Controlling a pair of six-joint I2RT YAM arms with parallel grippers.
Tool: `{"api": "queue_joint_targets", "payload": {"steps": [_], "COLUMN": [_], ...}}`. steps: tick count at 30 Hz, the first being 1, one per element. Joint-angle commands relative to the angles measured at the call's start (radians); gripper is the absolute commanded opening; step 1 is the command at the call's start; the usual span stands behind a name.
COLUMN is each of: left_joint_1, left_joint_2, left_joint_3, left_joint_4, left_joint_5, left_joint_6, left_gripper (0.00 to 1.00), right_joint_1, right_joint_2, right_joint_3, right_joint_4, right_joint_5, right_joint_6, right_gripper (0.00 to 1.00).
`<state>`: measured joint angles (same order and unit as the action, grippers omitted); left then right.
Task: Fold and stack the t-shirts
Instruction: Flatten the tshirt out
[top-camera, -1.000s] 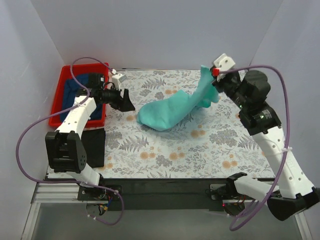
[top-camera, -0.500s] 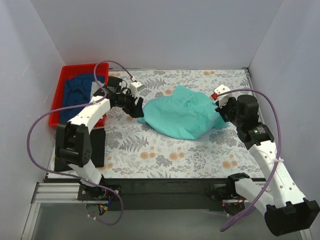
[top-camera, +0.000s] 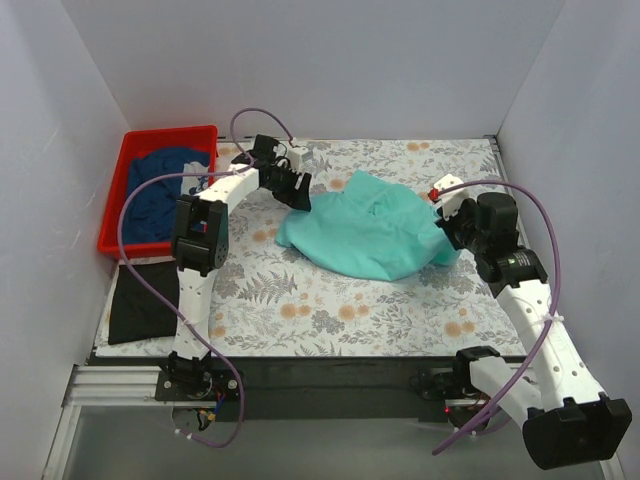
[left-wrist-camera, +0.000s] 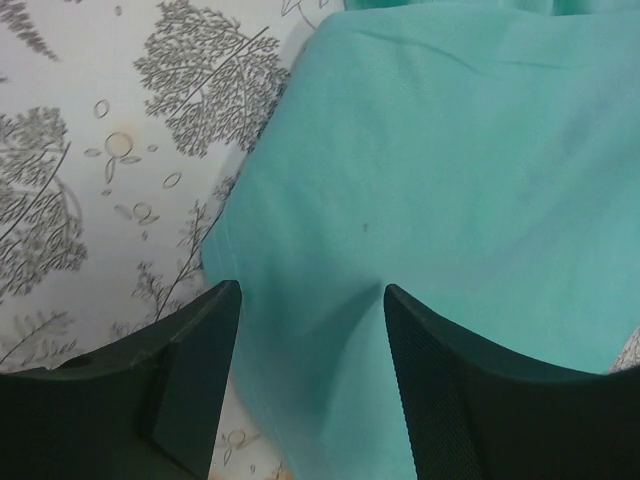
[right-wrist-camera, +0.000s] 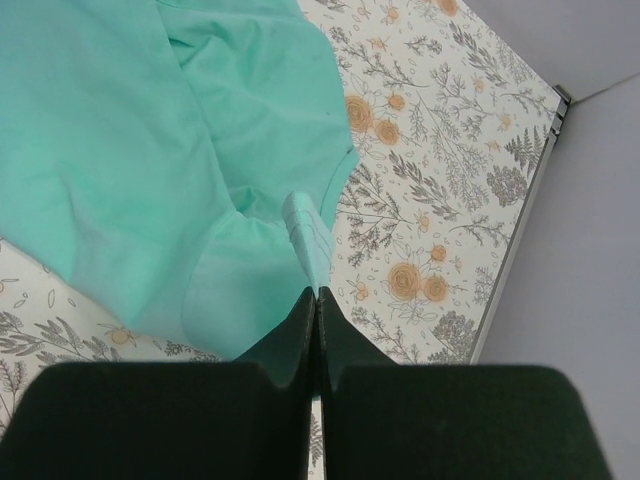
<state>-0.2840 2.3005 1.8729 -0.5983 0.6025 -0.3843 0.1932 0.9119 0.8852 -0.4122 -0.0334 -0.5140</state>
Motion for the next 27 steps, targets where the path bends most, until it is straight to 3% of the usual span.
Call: {"api": "queue_joint_targets", "payload": {"steps": [1, 3, 5, 6, 7, 11, 13, 15, 16, 19, 20, 21, 22, 23, 24, 26, 27], "left_joint_1": [-0.030, -0.032, -0.032, -0.030, -0.030, -0.012, 0.002, 0.002, 0.002, 0.002, 0.002, 0.006, 0.009, 0.025, 0.031, 0.043, 0.043], "left_joint_2": [0.013, 0.033, 0.045, 0.060, 0.063, 0.001, -0.115, -0.220, -0.360, -0.562, -0.698, -0.770, -0.846, -1.045, -1.138, -1.403, -1.465], "left_joint_3": [0.075, 0.086, 0.112, 0.126, 0.165, 0.220, 0.200, 0.085, 0.012, -0.309, -0.392, -0.593, -0.703, -0.836, -1.052, -1.229, -1.303], "left_joint_4": [-0.011, 0.002, 0.014, 0.012, 0.008, 0.034, 0.040, 0.037, 0.037, -0.022, -0.064, -0.113, -0.157, -0.187, -0.175, -0.129, -0.115], "left_joint_5": [0.031, 0.045, 0.036, 0.031, 0.025, 0.016, 0.037, 0.062, 0.075, 0.095, 0.100, 0.103, 0.091, 0.077, 0.065, 0.051, 0.062], "left_joint_6": [-0.047, -0.073, -0.083, -0.084, -0.077, -0.082, -0.030, 0.057, 0.117, 0.367, 0.583, 0.716, 0.845, 1.065, 1.125, 1.200, 1.150], "left_gripper": [0.57, 0.36, 0.24, 0.08, 0.02, 0.00, 0.00, 0.00, 0.00, 0.04, 0.07, 0.10, 0.14, 0.18, 0.21, 0.28, 0.32], "right_joint_1": [-0.020, -0.029, -0.052, -0.060, -0.084, -0.161, -0.234, -0.280, -0.328, -0.388, -0.390, -0.390, -0.388, -0.388, -0.387, -0.385, -0.382], "right_joint_2": [0.014, 0.028, 0.061, 0.076, 0.108, 0.214, 0.258, 0.271, 0.266, 0.205, 0.179, 0.147, 0.084, 0.055, 0.004, -0.034, -0.056], "right_joint_3": [-0.008, -0.005, 0.000, 0.003, 0.015, 0.127, 0.219, 0.274, 0.290, 0.279, 0.258, 0.195, 0.161, 0.079, 0.040, -0.030, -0.076], "right_joint_4": [0.013, 0.016, 0.036, 0.052, 0.064, 0.085, 0.061, -0.014, -0.043, -0.166, -0.196, -0.218, -0.279, -0.298, -0.313, -0.362, -0.369], "right_joint_5": [-0.013, -0.016, -0.025, -0.029, -0.040, -0.089, -0.146, -0.195, -0.250, -0.379, -0.399, -0.420, -0.462, -0.471, -0.476, -0.474, -0.467], "right_joint_6": [-0.011, -0.014, -0.017, -0.021, -0.021, -0.018, -0.027, -0.076, -0.099, -0.264, -0.309, -0.355, -0.423, -0.513, -0.553, -0.650, -0.662], "right_gripper": [0.01, 0.01, 0.01, 0.01, 0.01, 0.01, 0.01, 0.01, 0.01, 0.01, 0.01, 0.01, 0.01, 0.01, 0.01, 0.01, 0.01]}}
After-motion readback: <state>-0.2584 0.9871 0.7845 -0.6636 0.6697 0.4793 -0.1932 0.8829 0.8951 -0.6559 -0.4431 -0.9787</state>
